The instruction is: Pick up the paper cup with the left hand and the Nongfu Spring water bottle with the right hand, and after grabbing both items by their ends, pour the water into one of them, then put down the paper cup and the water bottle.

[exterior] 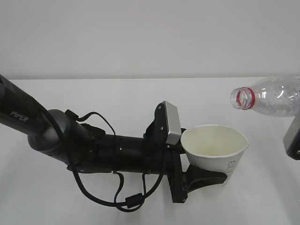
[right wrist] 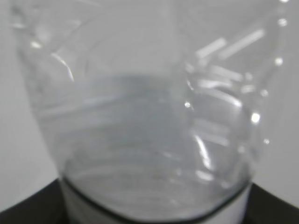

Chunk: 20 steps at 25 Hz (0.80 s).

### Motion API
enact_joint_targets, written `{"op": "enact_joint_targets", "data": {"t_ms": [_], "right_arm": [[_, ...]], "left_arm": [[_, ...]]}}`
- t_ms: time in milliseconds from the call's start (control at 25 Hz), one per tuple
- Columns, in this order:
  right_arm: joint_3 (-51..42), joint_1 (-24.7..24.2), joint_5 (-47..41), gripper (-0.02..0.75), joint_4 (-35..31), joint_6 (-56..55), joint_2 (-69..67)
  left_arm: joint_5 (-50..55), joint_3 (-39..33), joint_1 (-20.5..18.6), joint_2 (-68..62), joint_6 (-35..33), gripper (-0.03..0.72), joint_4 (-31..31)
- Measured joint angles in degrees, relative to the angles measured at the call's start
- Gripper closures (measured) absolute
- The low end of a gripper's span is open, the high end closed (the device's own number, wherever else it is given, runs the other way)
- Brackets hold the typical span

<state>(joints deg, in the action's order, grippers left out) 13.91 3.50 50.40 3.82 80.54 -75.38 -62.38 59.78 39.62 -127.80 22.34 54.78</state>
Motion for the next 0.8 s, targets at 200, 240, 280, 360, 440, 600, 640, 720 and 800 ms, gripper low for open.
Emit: {"op": "enact_joint_targets", "data": {"t_ms": [200,240,280,360,440,600,640,720,800], "right_arm": [[0.0,0.0,0.0,0.298,0.0,0.2,0.0],[0.0,0.0,0.0,0.298,0.0,0.2,0.0],[0.0,0.0,0.0,0.298,0.0,0.2,0.0],[0.0,0.0,0.0,0.298,0.0,0.3,0.0],[0.0,0.0,0.0,0.298,0.0,0.3,0.0],[0.0,0.0,0.1,0.298,0.0,1.1,0.0],[0.0,0.0,0.1,0.298,0.0,1.2,0.0],[0.0,0.0,0.1,0.298,0.0,1.4,0.0],[0.0,0.0,0.1,0.298,0.0,1.4,0.0]], "left_arm": [[0.0,0.0,0.0,0.0,0.0,0.185,0.1],[0.0,0.0,0.0,0.0,0.0,0.185,0.1],[0.0,0.0,0.0,0.0,0.0,0.185,0.1],[0.0,0.0,0.0,0.0,0.0,0.185,0.1],[0.0,0.0,0.0,0.0,0.0,0.185,0.1],[0.0,0.0,0.0,0.0,0.0,0.185,0.1],[0.0,0.0,0.0,0.0,0.0,0.185,0.1],[0.0,0.0,0.0,0.0,0.0,0.185,0.1],[0.0,0.0,0.0,0.0,0.0,0.185,0.1]]}}
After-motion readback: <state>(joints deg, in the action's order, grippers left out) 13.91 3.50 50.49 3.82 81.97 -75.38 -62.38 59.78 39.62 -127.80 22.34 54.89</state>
